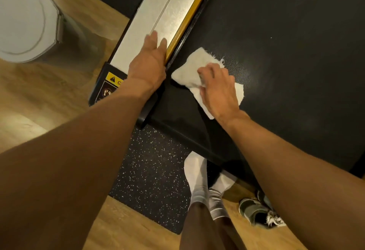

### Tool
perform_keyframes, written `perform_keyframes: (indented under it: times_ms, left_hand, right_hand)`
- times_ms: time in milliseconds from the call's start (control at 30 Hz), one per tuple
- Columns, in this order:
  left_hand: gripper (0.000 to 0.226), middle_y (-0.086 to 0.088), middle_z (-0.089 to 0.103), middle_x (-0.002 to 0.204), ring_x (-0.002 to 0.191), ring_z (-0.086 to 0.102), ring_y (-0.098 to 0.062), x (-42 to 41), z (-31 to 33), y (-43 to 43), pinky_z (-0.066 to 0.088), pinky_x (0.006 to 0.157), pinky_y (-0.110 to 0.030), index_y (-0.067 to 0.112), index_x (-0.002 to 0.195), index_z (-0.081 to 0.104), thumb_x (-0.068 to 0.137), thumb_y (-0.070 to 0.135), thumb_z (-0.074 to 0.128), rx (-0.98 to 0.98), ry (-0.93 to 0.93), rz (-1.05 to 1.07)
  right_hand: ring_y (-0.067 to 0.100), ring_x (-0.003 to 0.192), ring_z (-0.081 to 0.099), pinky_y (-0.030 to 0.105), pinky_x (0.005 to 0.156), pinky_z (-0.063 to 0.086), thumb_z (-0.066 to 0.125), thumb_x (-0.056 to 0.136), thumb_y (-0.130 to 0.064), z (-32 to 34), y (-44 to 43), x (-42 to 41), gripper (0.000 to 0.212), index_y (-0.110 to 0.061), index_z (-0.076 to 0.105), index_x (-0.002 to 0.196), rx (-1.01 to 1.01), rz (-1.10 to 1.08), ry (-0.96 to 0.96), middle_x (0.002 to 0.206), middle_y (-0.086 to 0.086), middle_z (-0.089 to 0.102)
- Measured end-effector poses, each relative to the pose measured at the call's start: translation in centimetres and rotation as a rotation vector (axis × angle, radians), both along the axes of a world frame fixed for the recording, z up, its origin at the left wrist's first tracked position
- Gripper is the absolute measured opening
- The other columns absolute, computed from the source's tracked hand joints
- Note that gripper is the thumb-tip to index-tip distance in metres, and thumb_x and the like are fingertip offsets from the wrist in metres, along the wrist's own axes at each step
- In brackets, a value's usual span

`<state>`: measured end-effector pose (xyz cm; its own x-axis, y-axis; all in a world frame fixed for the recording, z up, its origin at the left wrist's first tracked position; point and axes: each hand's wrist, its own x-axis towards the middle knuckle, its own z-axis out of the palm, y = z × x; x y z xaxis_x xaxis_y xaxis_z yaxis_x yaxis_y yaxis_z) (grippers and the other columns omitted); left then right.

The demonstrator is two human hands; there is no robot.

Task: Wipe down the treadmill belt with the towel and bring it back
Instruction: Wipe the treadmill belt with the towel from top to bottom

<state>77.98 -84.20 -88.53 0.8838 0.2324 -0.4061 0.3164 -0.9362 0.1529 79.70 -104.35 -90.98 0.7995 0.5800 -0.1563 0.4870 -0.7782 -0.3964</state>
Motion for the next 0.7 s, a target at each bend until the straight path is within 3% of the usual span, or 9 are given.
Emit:
perform_keyframes:
  times_ms: [100,200,300,400,533,633,700]
  left_hand:
    - [0.082,-0.007,0.005,0.160,0.144,0.024,-0.033,-2.8,0.2,0.3,0.039,0.109,-0.044,0.015,0.151,0.018,0.086,0.009,0.068,-0.004,0.071,-0.010]
    - [0.091,-0.007,-0.004,0.162,0.145,0.021,-0.033,-3.2,0.1,0.4,0.038,0.108,-0.043,0.016,0.152,0.011,0.083,0.001,0.069,0.012,0.129,-0.057]
    - [0.097,-0.006,-0.005,0.161,0.143,0.025,-0.033,-2.9,0.3,0.3,0.039,0.107,-0.042,0.018,0.153,0.009,0.081,-0.002,0.070,0.013,0.150,-0.047]
    - [0.095,-0.007,-0.008,0.162,0.145,0.020,-0.033,-2.8,0.7,0.2,0.035,0.110,-0.042,0.018,0.154,0.006,0.084,-0.003,0.066,0.015,0.177,-0.037]
    - [0.093,-0.006,-0.010,0.162,0.145,0.022,-0.034,-2.5,1.3,0.3,0.034,0.110,-0.042,0.018,0.154,0.002,0.087,-0.004,0.062,0.037,0.203,-0.058]
    - [0.095,-0.006,-0.010,0.162,0.144,0.022,-0.035,-2.6,0.9,0.5,0.034,0.110,-0.043,0.018,0.154,0.001,0.086,-0.003,0.064,0.045,0.202,-0.058]
    - [0.096,-0.005,-0.010,0.162,0.145,0.020,-0.035,-2.7,0.8,0.3,0.033,0.111,-0.043,0.019,0.154,0.000,0.086,-0.004,0.063,0.043,0.195,-0.035]
  right_hand:
    - [0.027,0.105,0.049,0.046,0.088,0.043,0.062,0.083,-0.006,0.9,-1.5,-1.0,0.047,-0.021,0.053,0.127,0.144,0.116,0.179,0.124,0.006,0.051]
    - [0.024,0.109,0.046,0.036,0.093,0.042,0.057,0.085,-0.004,2.0,-1.7,0.8,0.054,-0.026,0.050,0.133,0.286,-0.093,0.130,0.125,0.007,0.047]
    - [0.027,0.115,0.042,0.039,0.096,0.043,0.053,0.086,0.000,1.3,-0.2,2.7,0.057,-0.025,0.046,0.136,0.201,-0.236,0.098,0.133,0.009,0.041]
    - [0.030,0.123,0.036,0.042,0.100,0.042,0.057,0.084,0.002,0.4,0.6,0.3,0.064,-0.025,0.041,0.140,0.073,-0.085,0.178,0.144,0.007,0.031]
    - [0.025,0.117,0.042,0.034,0.100,0.040,0.059,0.080,0.010,1.0,-0.5,-3.9,0.062,-0.025,0.054,0.132,0.101,0.256,0.300,0.136,0.002,0.044]
    - [0.024,0.103,0.046,0.029,0.087,0.042,0.063,0.078,0.005,1.4,-1.2,-1.8,0.049,-0.021,0.064,0.119,0.234,0.040,0.118,0.122,0.003,0.056]
    - [0.024,0.101,0.046,0.021,0.083,0.037,0.058,0.077,0.006,0.5,-1.3,0.7,0.050,-0.021,0.065,0.118,0.210,-0.103,0.017,0.121,0.004,0.055]
